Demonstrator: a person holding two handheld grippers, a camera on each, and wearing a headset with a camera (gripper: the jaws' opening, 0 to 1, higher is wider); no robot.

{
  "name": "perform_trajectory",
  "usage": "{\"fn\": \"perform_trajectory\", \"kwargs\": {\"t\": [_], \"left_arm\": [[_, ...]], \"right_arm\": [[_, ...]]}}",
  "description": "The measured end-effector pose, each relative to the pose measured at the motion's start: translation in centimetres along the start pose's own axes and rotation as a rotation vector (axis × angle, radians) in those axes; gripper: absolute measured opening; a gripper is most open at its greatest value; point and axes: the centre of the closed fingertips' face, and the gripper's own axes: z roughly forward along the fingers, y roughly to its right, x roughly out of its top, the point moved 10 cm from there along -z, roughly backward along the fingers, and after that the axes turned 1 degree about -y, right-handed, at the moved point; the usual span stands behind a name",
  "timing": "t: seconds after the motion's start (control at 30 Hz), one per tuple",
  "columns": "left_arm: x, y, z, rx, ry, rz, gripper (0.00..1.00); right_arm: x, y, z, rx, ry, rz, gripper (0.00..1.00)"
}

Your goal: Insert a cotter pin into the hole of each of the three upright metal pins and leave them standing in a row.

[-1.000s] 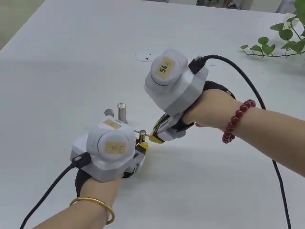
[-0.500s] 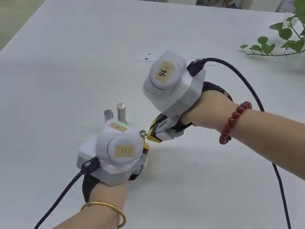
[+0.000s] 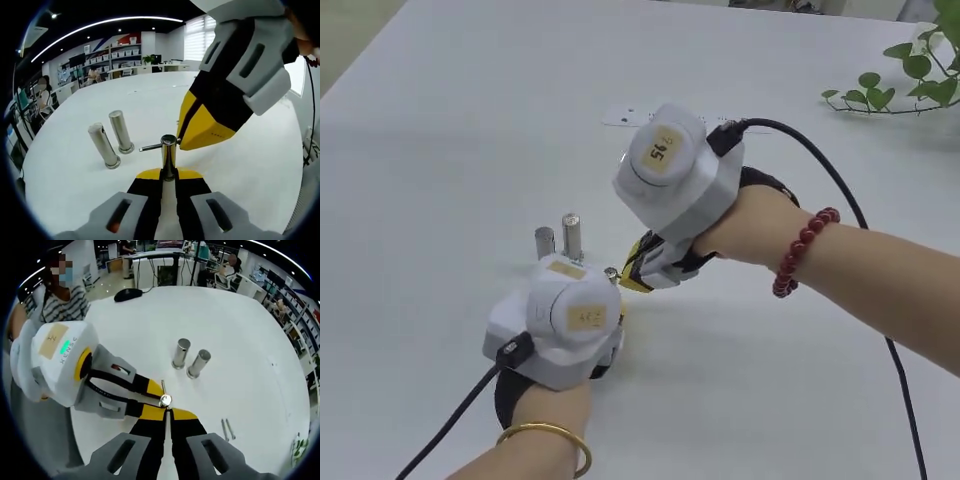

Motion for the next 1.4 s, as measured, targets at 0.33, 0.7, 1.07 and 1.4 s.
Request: {"fn": "perform_trajectory", "kwargs": {"t": [0.33, 0.7, 1.07, 1.4], "left_arm": [[0.1, 0.0, 0.1, 0.005, -0.003, 0.001, 0.08], [0.3, 0.3, 0.2, -0.015, -0.004, 0.004, 0.13], [0.4, 0.2, 0.1, -0.018, -0.012, 0.003, 0.14], [0.4, 0.0, 0.0, -0.022, -0.019, 0.0, 0.16]], "right_arm": [[0.0, 0.1, 0.4, 0.008, 0.009, -0.041, 0.05], [-0.1, 0.3, 0.5, 0.015, 0.019, -0.051, 0.05], [-0.1, 0.6, 0.7, 0.031, 0.03, -0.104, 0.05], [-0.1, 1.2, 0.9, 0.042, 0.037, -0.123, 0.05]]}}
